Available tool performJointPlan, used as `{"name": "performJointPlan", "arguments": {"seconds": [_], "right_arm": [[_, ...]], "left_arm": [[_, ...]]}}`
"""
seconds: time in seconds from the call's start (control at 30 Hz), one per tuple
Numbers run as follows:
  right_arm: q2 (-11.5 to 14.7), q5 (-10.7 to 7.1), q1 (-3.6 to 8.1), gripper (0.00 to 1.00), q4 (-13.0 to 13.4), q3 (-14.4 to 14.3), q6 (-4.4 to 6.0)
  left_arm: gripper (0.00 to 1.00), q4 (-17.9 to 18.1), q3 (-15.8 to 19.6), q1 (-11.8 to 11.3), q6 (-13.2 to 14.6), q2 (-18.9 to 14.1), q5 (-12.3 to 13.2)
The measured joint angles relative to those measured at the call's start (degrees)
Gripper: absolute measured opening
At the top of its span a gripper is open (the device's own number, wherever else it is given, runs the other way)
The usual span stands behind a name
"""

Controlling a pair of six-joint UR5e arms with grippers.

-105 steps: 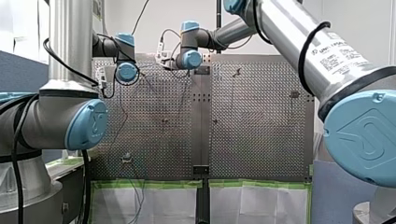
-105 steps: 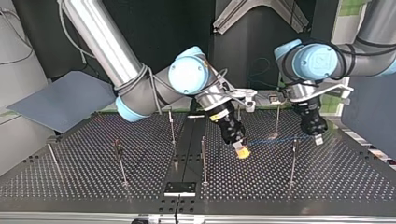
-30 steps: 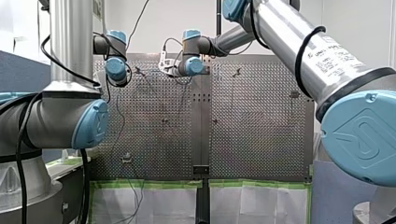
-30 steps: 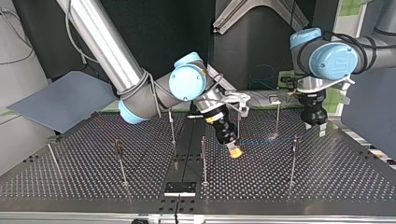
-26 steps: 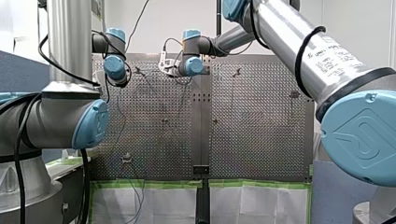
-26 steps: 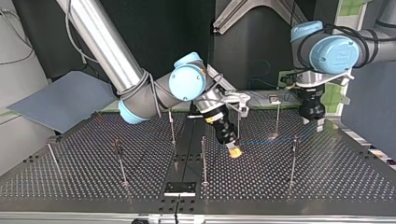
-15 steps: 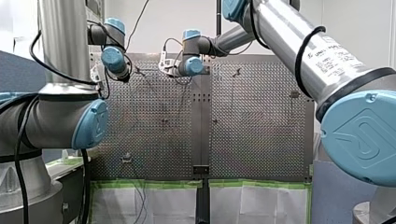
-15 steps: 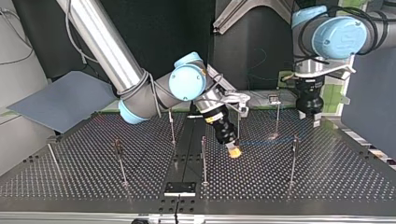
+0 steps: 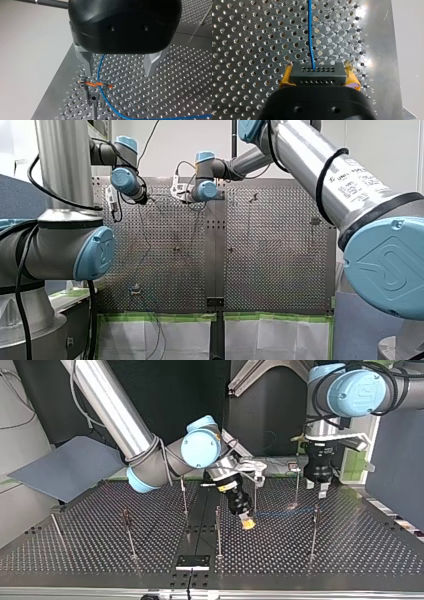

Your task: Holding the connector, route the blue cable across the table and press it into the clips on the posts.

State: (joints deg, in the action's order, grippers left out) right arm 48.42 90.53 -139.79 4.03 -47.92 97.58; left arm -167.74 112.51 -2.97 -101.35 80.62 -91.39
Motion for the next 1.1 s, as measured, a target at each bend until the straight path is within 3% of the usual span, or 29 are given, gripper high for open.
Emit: {"name": "performJointPlan", "arguments": {"seconds": [0.17, 0.4, 0.63, 1.1], "right_arm": [[0.01, 1.01, -0.01, 0.00, -0.41, 0.01, 0.00], [0.00, 1.39, 0.00, 0.00, -0.65, 0.03, 0.00], [0.00, 1.41, 0.01, 0.00, -0.68, 0.04, 0.00], [-0.02, 1.41, 0.05, 0.00, -0.73, 0.02, 0.00]], "left_arm": [[1.00, 2.33, -0.05, 0.68, 2.23, 0.70, 0.11], [1.00, 5.27, -0.24, 1.51, 2.63, 0.78, 0.91], [1.00, 6.26, -1.01, 2.31, 2.13, 1.63, 1.34], [1.00, 6.49, -6.50, 4.53, 2.35, 6.85, -0.42]]}}
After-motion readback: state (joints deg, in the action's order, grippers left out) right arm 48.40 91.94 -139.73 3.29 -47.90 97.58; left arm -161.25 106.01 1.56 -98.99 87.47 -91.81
